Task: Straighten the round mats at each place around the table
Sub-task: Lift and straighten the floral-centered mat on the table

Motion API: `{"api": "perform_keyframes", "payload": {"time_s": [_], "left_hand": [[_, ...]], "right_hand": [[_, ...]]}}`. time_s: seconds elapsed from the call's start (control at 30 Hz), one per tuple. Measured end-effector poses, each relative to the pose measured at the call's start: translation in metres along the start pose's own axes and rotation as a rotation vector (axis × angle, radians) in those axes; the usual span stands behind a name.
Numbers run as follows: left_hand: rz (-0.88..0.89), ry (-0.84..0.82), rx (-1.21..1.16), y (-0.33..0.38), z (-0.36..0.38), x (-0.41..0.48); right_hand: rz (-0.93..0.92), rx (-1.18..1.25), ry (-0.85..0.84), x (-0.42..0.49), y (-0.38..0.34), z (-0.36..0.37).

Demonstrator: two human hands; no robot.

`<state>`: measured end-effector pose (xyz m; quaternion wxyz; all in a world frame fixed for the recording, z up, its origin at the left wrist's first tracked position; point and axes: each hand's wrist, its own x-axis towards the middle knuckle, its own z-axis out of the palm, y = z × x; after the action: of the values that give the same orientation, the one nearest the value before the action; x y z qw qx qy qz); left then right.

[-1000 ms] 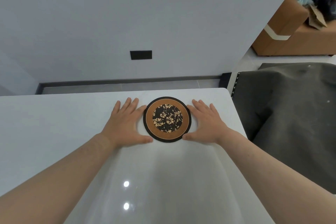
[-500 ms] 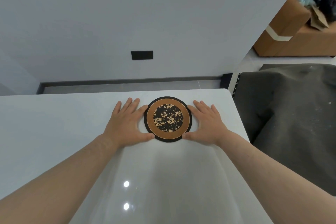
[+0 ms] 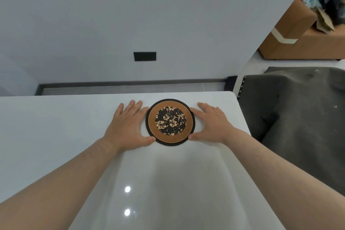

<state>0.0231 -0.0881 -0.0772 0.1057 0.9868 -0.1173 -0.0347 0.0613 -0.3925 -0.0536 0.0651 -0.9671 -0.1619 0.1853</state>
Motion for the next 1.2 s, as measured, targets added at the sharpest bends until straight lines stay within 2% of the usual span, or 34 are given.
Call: {"api": "perform_keyframes", "payload": {"time_s": [0.33, 0.83, 1.2], "left_hand": [[-0.007, -0.021, 0.027, 0.002, -0.001, -0.001], [-0.037, -0.008, -0.051, 0.001, -0.003, 0.003], [-0.014, -0.031, -0.018, 0.002, -0.005, 0.001]], "right_hand": [[0.013, 0.044, 0.12, 0.002, -0.012, 0.011], [0.049, 0.067, 0.101, 0.003, -0.011, 0.013], [-0.012, 0.062, -0.007, -0.003, -0.003, 0.004]]}}
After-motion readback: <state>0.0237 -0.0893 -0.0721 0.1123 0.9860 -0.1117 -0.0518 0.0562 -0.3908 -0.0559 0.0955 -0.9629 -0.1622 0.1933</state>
